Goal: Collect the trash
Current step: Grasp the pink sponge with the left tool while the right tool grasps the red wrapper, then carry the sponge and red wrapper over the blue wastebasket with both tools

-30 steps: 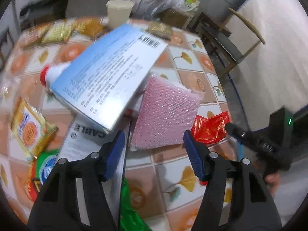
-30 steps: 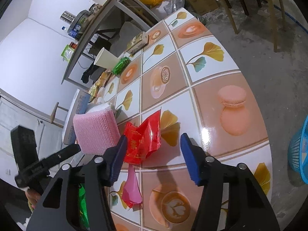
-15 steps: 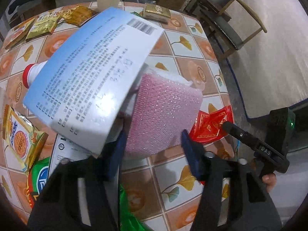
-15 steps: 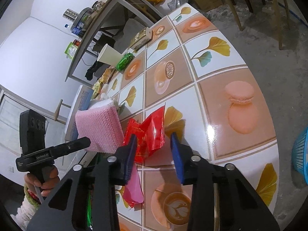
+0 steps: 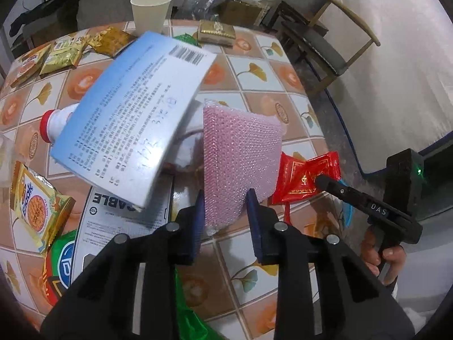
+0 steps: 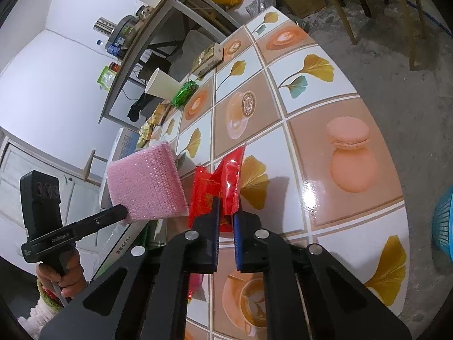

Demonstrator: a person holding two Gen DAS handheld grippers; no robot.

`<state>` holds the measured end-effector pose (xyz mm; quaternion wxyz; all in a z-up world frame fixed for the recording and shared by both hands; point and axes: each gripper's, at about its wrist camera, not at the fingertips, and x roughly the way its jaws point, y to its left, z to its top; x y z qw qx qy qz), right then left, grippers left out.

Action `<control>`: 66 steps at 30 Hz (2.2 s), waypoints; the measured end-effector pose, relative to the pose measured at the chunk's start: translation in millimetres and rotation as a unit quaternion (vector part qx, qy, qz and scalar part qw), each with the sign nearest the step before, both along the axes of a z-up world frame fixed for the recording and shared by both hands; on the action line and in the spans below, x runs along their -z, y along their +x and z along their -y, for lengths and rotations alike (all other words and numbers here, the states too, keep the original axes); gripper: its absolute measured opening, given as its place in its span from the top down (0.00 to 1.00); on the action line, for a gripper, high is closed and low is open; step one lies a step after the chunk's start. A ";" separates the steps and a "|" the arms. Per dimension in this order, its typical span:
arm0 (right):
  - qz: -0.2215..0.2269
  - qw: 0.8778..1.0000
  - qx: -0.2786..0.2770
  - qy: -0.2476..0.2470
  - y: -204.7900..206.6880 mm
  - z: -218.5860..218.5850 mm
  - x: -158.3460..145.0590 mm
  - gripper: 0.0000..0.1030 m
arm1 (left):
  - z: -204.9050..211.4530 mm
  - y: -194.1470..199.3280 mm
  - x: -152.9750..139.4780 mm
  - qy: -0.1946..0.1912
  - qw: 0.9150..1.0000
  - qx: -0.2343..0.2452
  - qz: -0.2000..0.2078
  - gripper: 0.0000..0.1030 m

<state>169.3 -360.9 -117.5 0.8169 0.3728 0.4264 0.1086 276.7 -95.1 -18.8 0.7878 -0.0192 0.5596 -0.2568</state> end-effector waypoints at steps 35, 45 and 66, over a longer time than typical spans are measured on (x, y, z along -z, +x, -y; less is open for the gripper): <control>0.047 0.984 0.168 -0.031 -159.7 132.1 -62.9 0.95 | 100.7 -109.2 -63.9 -0.105 0.990 0.080 0.057 0.75; -0.011 0.949 0.313 -0.023 -249.1 229.7 -15.5 0.95 | 243.7 -138.6 -19.3 -0.088 0.981 0.174 0.016 0.75; -0.153 0.884 0.441 -0.012 -267.7 343.2 125.3 0.95 | 446.9 -163.8 166.2 0.027 0.958 0.263 -0.108 0.74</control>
